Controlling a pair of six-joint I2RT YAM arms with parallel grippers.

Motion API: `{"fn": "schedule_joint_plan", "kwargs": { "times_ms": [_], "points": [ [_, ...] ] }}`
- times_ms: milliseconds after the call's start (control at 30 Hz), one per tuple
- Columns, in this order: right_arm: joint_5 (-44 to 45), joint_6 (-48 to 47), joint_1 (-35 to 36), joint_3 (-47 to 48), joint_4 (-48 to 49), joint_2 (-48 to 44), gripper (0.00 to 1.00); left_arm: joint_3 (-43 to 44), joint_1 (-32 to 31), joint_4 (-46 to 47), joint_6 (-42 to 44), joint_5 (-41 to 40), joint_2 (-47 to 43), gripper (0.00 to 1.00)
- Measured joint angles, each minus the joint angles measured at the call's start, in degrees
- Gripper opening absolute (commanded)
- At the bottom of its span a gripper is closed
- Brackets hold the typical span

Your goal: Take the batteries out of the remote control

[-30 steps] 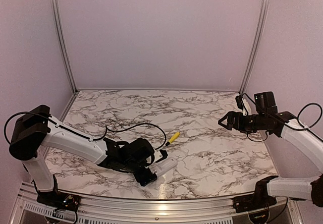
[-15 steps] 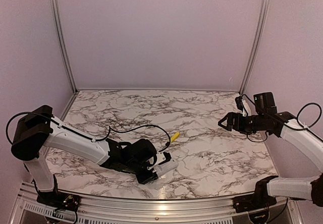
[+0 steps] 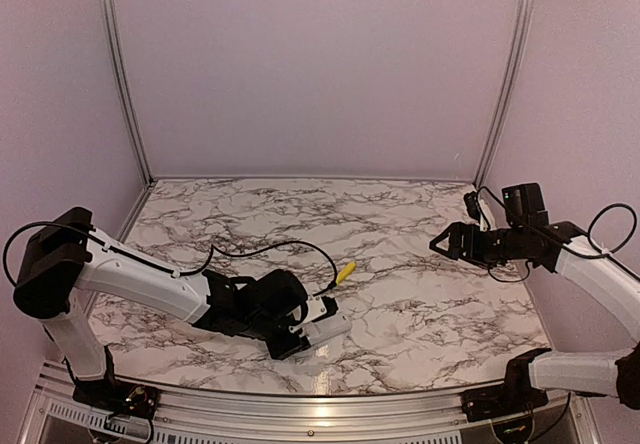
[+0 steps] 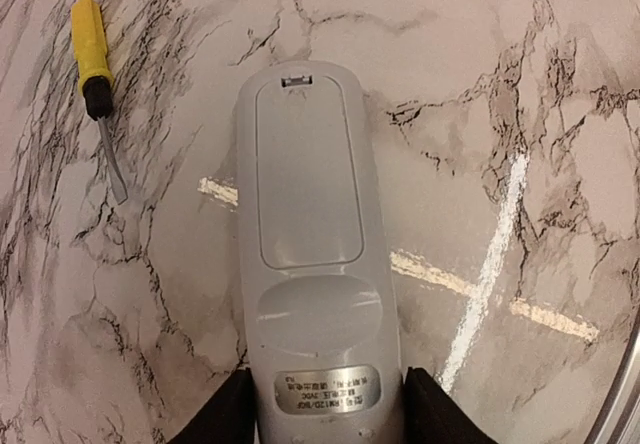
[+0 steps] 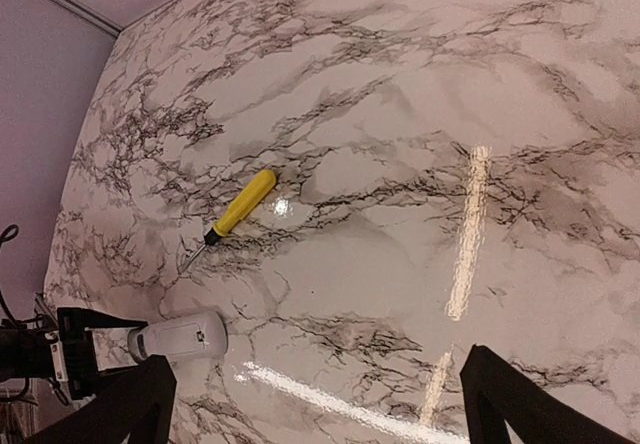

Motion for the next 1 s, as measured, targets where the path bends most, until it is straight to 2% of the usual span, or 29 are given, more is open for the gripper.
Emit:
{"fn": "schedule_joint_plan", "kwargs": {
  "times_ms": [400,800,1000],
  "points": [
    [-6.78,4.96,0.00,-3.13,2.25,-0.96,0.99,0.83,0.00,-1.88,2.84,-1.84,-3.76,0.49],
    [-16.35,10.47,0.07,-6.25,8.66,0.33,0.98,4.17,0.00,-2.93,5.86,-2.43,-5.27,0.47],
    [-20.41,12.90,4.42,-7.10,12.48,4.81,0.98,6.45,0.00,-3.82,7.76,-2.40,-6.10,0.47]
  ]
}}
